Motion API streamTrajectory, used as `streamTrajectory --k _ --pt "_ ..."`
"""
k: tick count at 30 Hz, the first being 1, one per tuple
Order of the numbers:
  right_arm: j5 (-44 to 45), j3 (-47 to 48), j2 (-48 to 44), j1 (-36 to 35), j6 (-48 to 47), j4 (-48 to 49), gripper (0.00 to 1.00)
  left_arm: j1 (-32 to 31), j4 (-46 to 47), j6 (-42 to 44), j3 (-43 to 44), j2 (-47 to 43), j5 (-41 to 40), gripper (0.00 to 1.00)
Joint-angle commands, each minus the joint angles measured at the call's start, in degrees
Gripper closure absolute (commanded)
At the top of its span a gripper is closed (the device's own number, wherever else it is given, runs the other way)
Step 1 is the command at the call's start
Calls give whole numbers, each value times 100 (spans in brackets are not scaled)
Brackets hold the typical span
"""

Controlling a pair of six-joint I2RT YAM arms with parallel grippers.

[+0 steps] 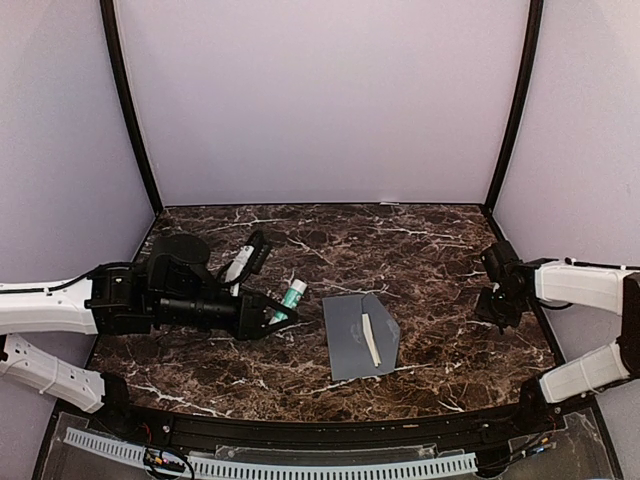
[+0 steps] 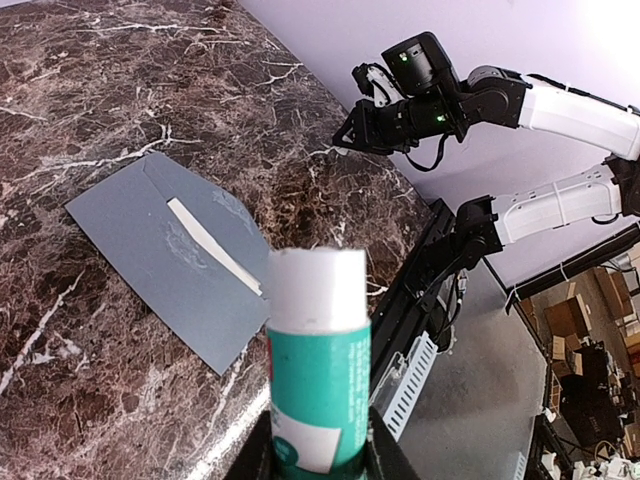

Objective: Place the letter into the envelope and seal it
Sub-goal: Place the solid glue cap at the center of the board, then unscrew the solid glue.

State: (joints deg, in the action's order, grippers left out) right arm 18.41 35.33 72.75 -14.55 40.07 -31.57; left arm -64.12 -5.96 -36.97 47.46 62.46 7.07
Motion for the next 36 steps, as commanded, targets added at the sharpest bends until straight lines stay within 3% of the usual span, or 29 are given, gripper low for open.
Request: streamTrajectory --k 1,4,10,16,22,27,29,36 --pt "155 6 217 116 -104 179 80 22 169 -107 -110 -169 78 100" --pt "145 11 269 132 -81 166 74 22 117 -112 -141 -238 37 100" --pt "149 13 180 148 -46 108 46 22 78 -164 -207 -333 -72 100" --pt "13 228 -170 148 -46 -151 29 22 130 -284 -268 -403 -132 100" --pt "-1136 914 -1269 95 -362 -511 25 22 990 -413 -536 -604 66 100" --pt "-3956 827 -2517 -182 -20 809 24 22 2039 -431 -696 -658 435 100" --pt "-4937 615 -2808 -473 308 1766 14 22 2404 -435 -694 -596 587 100" --pt "-4924 582 -3116 -2204 931 3433 18 13 3407 -492 -678 -258 870 100"
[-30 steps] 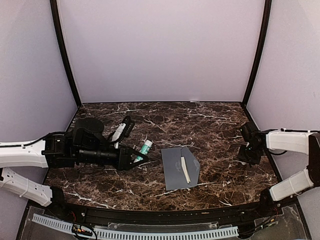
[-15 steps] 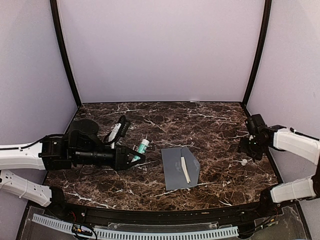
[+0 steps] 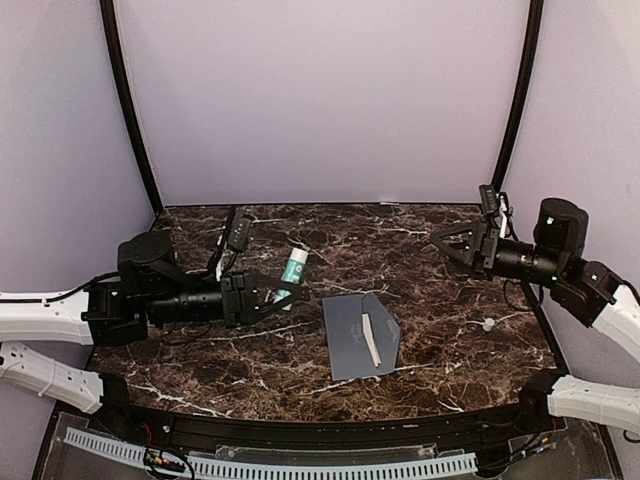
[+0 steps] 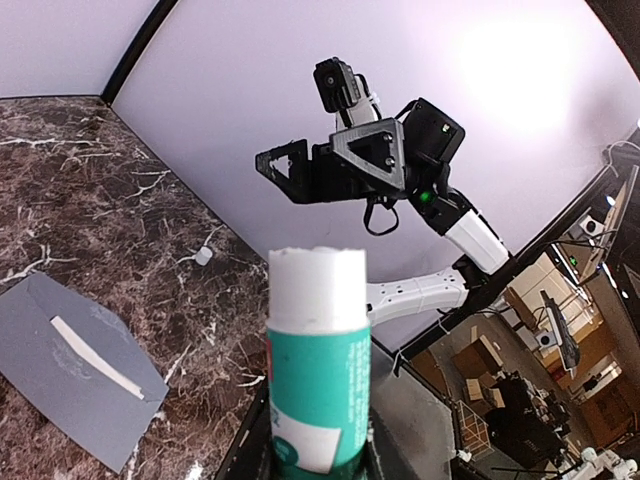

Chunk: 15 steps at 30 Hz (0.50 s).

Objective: Place the letter into the envelope and seal it
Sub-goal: Unscrew the solid glue.

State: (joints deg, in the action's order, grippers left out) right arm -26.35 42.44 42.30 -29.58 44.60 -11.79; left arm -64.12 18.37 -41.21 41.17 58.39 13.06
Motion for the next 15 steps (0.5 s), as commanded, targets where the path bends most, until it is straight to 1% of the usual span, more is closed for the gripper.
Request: streamTrajectory --k 1,2,5,8,12,15 --pt "-370 -163 -48 -964 548 1727 18 7 1063 -119 -26 187 312 100" --pt "-259 -185 -1 -1233 598 2016 18 1 1265 -139 -15 262 364 100" --pt "132 -96 317 -2049 527 2712 13 -79 1648 -242 58 434 373 100" --pt "544 363 981 -2787 226 2805 14 -168 2143 -309 77 644 371 100" --pt "624 853 1780 -3378 87 3186 23 -300 2484 -399 171 847 443 100" --pt "653 1013 2173 -3628 79 3506 33 -373 2617 -441 187 913 439 100"
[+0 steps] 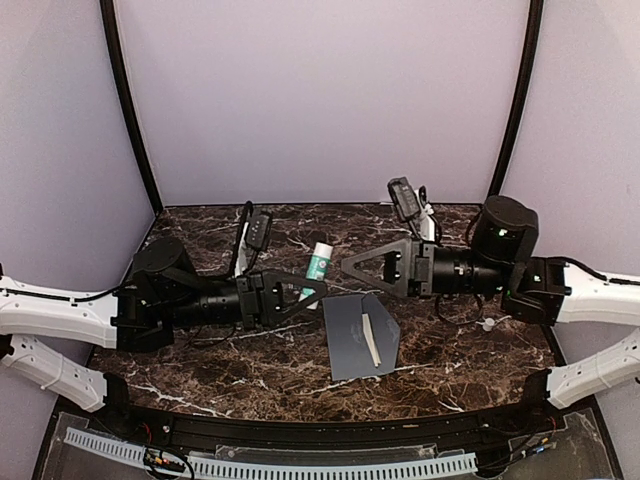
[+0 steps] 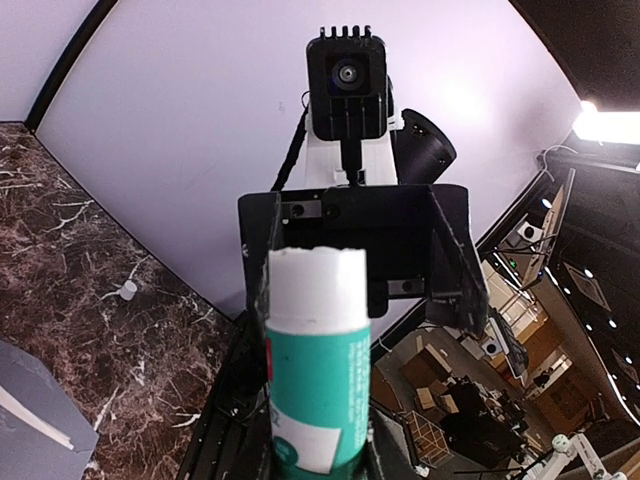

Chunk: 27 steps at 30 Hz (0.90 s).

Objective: Place the letter into the envelope and seal it
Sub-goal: Unscrew the solid glue.

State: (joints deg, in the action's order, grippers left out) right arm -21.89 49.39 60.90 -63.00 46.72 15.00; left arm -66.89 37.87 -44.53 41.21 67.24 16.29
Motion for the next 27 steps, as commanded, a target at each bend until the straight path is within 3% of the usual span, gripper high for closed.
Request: streamTrajectory --k 1,8,11,14,16,18,20,24,27 --pt "222 351 414 -340 -110 904 37 -131 697 -113 189 50 112 100" --pt "358 399 701 -534 15 1197 50 -271 808 -153 187 133 121 100" --pt "454 330 683 -560 75 1306 63 -301 847 -191 186 169 139 100" --pt "553 309 637 -580 106 1253 82 -313 845 -238 186 186 156 100" --pt "683 348 585 -585 97 1016 92 -315 776 -246 186 173 179 89" --pt "793 361 521 -591 86 800 97 -316 637 -241 198 142 213 61" --pt "911 384 426 -590 106 548 98 -316 482 -229 215 109 300 46" --pt "940 540 321 -590 95 111 98 -316 212 -220 227 48 529 36" --pt "907 632 290 -586 86 -67 98 -316 -14 -202 299 95 765 38"
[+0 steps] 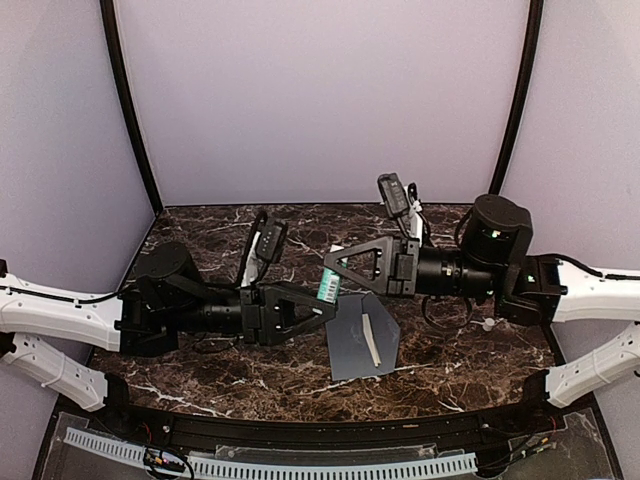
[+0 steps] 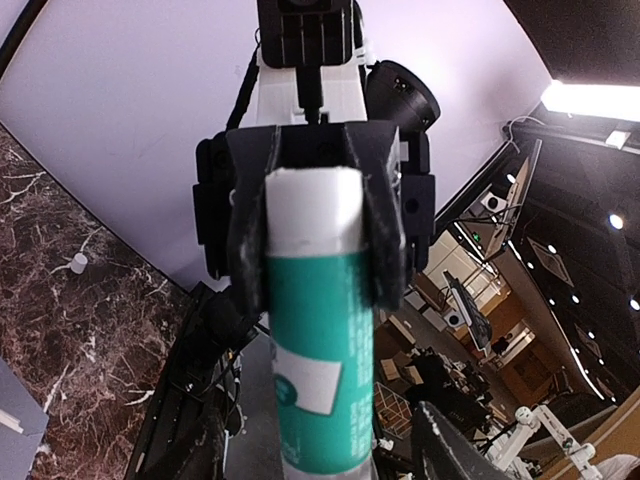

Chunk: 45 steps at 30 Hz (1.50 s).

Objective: Place the letter into the envelope and seal it
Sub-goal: Unscrew the solid glue.

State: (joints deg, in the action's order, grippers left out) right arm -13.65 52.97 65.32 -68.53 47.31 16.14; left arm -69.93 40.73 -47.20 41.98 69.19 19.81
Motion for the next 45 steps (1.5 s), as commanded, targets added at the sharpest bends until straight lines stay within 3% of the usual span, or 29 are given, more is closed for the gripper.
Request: streamTrajectory --k 1,12,22,29,36,45 --pt "74 295 -151 -37 34 -219 98 -7 -310 59 254 -81 451 40" --pt "-76 449 -140 -36 35 -489 100 -12 76 -112 311 160 686 68" --pt "-26 521 -151 -36 -18 -648 100 -12 85 -194 235 174 719 71" --pt "89 537 -167 -37 -61 -762 100 -12 17 -149 229 163 639 91" --pt "344 699 60 -33 -194 -1134 100 -12 -638 41 320 76 131 100" --pt "1286 1167 527 -175 -160 -2143 100 -12 -2067 221 576 -63 -1089 100"
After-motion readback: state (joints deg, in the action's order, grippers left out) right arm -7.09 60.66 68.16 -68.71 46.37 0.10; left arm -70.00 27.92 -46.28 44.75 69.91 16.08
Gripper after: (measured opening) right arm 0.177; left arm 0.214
